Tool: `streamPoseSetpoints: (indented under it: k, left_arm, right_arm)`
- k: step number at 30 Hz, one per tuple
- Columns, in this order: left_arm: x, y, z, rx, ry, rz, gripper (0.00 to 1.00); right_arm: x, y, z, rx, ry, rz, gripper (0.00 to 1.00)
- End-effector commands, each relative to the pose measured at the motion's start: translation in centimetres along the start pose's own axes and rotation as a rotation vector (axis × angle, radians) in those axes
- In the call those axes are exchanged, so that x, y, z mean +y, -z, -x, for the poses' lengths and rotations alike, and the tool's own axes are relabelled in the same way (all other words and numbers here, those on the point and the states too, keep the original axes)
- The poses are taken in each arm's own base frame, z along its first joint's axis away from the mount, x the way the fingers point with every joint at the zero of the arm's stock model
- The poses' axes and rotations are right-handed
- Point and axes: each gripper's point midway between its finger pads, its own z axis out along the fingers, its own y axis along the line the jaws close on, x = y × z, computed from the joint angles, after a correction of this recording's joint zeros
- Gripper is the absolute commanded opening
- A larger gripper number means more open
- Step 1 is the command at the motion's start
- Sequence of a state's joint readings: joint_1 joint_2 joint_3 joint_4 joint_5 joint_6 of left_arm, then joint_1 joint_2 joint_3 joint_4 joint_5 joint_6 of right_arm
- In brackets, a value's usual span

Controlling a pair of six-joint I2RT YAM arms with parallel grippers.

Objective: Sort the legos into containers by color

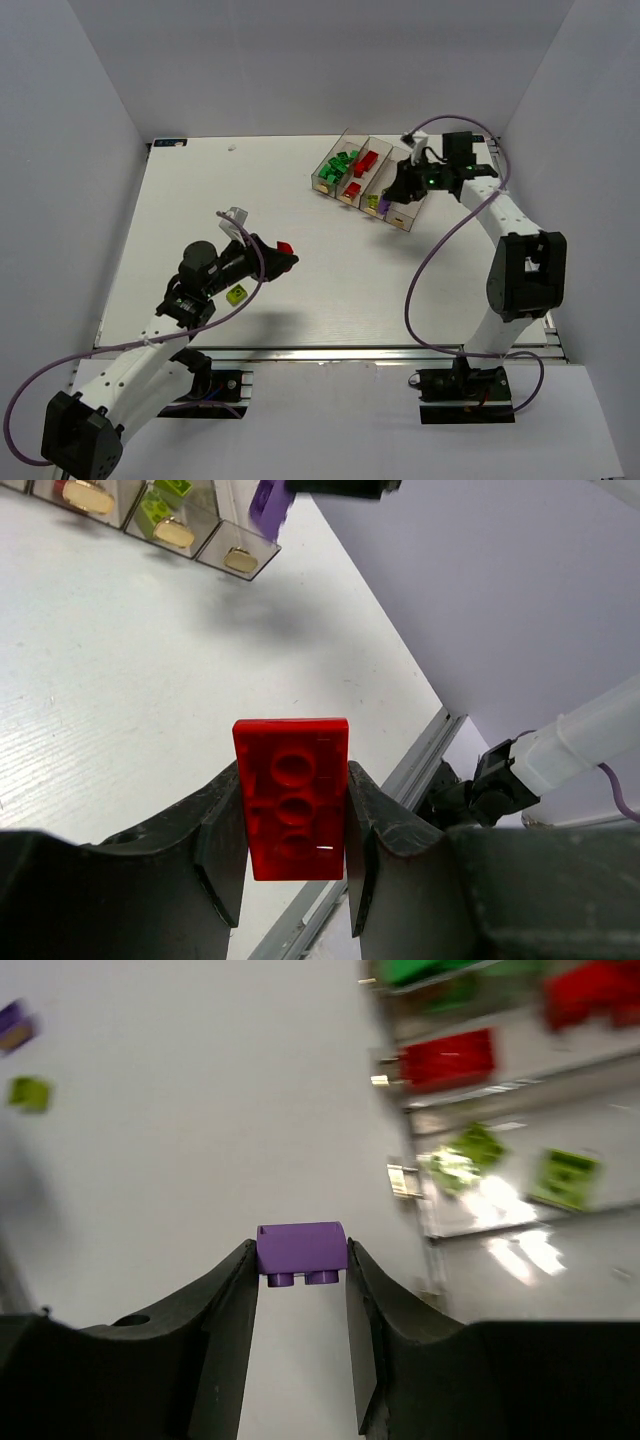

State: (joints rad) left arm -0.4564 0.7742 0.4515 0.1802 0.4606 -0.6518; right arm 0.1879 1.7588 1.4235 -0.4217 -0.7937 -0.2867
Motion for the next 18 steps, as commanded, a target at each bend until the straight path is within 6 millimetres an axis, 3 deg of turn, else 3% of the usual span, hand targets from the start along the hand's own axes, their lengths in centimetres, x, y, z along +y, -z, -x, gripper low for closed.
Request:
streamPoseSetpoints:
  k: [1,3,8,13,18]
  left_arm:
    - [-0.3,-0.5,1.2,-0.021,0.008,0.003,0.23]
    - [-0.3,-0.7,1.4,-0.027,0.007,-0.002,0.23]
    - [0.1,-1.9,1.5,-0.002,0.014,0.002,0.23]
    - [0.0,-2.7,2.0,0.004,0.02,-0.007,0.23]
    - [-0.1,-3.7,2.9,-0.015,0.035,-0.016,0.22]
  right_arm:
    - [-5.2,3.9,3.6,-0.108,0.075,-0.316,0.0]
    - [-7.8,5.1,3.8,-0.123,0.065,-0.435,0.0]
    - [-11.1,5.7,3.7,-0.122,0.063,-0.537,0.0]
    - [-13.5,5.7,2.9,-0.086,0.06,-0.598,0.0]
    - [-14.5,5.1,1.3,-0.034,0.055,-0.603,0.01]
